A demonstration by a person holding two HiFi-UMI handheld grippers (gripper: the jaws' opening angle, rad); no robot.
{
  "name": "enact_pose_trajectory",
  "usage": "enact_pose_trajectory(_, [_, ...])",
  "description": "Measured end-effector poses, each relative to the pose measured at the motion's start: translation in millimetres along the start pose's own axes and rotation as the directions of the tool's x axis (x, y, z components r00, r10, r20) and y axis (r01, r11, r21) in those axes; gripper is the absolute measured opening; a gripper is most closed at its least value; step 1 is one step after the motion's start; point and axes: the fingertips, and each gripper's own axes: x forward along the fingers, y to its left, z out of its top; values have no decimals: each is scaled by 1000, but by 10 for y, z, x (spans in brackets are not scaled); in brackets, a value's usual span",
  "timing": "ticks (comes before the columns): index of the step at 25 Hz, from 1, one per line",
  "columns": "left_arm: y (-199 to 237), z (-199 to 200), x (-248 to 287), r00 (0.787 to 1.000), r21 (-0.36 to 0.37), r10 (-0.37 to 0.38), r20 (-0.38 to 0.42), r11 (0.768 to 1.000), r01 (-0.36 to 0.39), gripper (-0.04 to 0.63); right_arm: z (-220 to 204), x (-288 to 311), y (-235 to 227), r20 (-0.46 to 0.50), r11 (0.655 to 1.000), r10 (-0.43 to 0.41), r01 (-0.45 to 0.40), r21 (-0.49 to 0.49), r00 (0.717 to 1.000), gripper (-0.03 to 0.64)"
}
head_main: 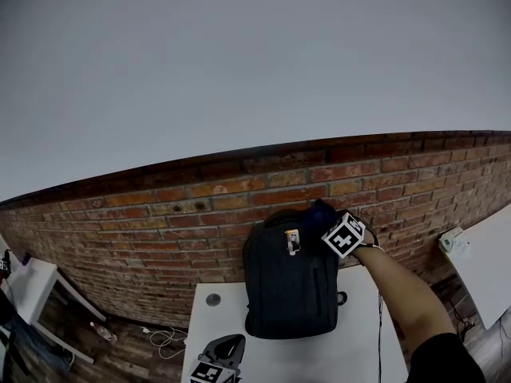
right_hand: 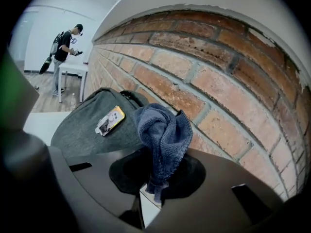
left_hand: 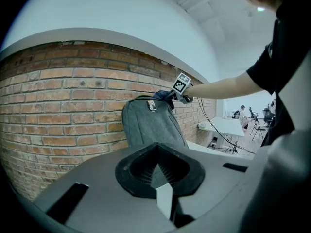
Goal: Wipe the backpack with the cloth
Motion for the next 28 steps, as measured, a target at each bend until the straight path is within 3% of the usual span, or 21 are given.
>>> enact_pose_trajectory(17, [-145, 124, 161, 998, 24, -53, 15, 998, 52, -18, -583, -88, 120, 21, 991, 26, -29, 128, 999, 52])
enact_pose_trajectory(28, [15, 647, 422, 995, 85, -53, 88, 995, 46, -18, -797, -112, 293, 30, 983, 36, -41, 181, 999, 52])
